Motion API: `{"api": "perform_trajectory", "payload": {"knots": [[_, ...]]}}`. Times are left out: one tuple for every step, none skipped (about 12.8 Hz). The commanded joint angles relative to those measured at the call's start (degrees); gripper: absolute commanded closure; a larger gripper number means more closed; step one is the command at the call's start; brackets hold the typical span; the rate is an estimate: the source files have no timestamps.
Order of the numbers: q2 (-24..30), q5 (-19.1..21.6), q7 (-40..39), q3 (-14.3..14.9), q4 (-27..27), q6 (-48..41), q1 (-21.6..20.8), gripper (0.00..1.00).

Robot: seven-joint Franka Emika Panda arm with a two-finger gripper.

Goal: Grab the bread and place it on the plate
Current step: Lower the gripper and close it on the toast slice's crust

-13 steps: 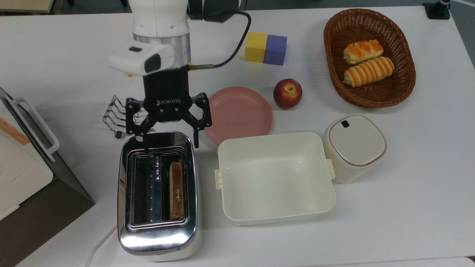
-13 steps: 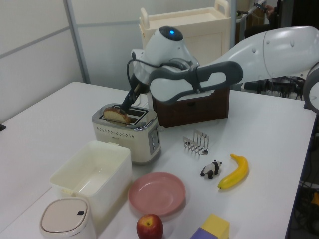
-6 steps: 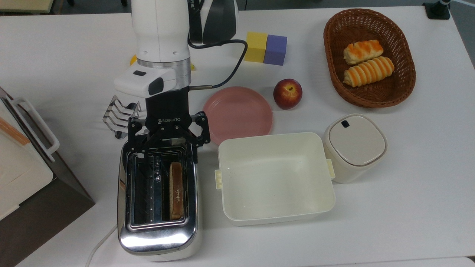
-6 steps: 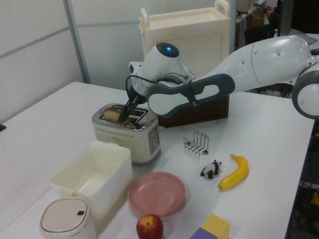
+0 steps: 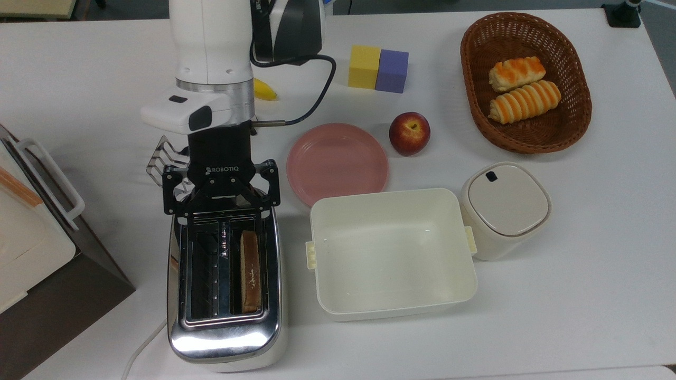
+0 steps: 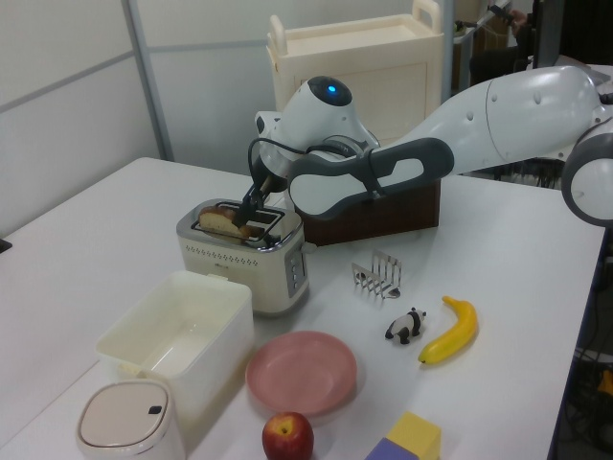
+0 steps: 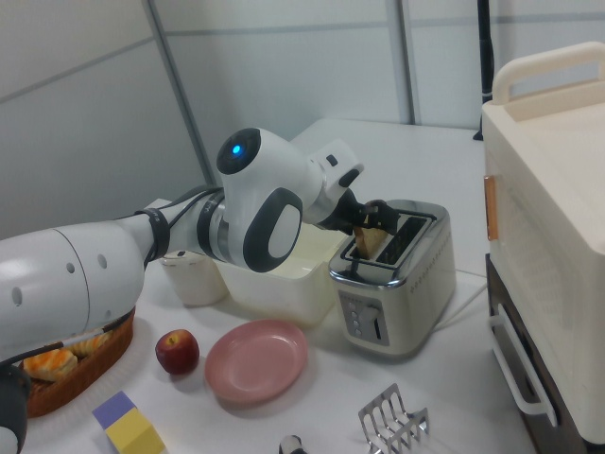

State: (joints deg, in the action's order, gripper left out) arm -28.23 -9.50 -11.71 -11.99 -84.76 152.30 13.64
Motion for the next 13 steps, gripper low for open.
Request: {"api": "perform_trajectory", "payload": {"knots": [[-0.07, -0.78, -0.59, -0.13, -0.23, 1.33, 0.69, 0.18], [-0.07, -0.78, -0.68, -0.13, -0.23, 1.33, 0.69, 0.2], [-0.07, -0.78, -0.68, -0.13, -0.23, 1.33, 0.69, 0.35], [-0.07, -0.78, -0.77, -0.22, -0.31, 1.33, 0.69, 0.4], [-0.07, -0.96, -0.94, -0.22, -0.4, 1.33, 0.78, 0.6], [-0.07, -1.13, -1.03, -0.22, -0.4, 1.42, 0.78, 0.67], [-0.07, -1.22, -1.12, -0.22, -0.4, 1.33, 0.78, 0.94], [-0.07, -1.66, -1.21, -0.22, -0.49, 1.42, 0.78, 1.0], [-0.07, -2.1, -1.21, -0.31, -0.49, 1.42, 0.69, 1.0], [-0.07, -2.8, -1.21, -0.31, -0.58, 1.33, 0.78, 1.0], [-0.07, -3.15, -1.21, -0.31, -0.58, 1.42, 0.78, 1.0], [-0.07, -3.24, -1.21, -0.31, -0.58, 1.42, 0.78, 1.0], [-0.07, -3.24, -1.38, -0.31, -0.58, 1.33, 0.78, 1.0]]}}
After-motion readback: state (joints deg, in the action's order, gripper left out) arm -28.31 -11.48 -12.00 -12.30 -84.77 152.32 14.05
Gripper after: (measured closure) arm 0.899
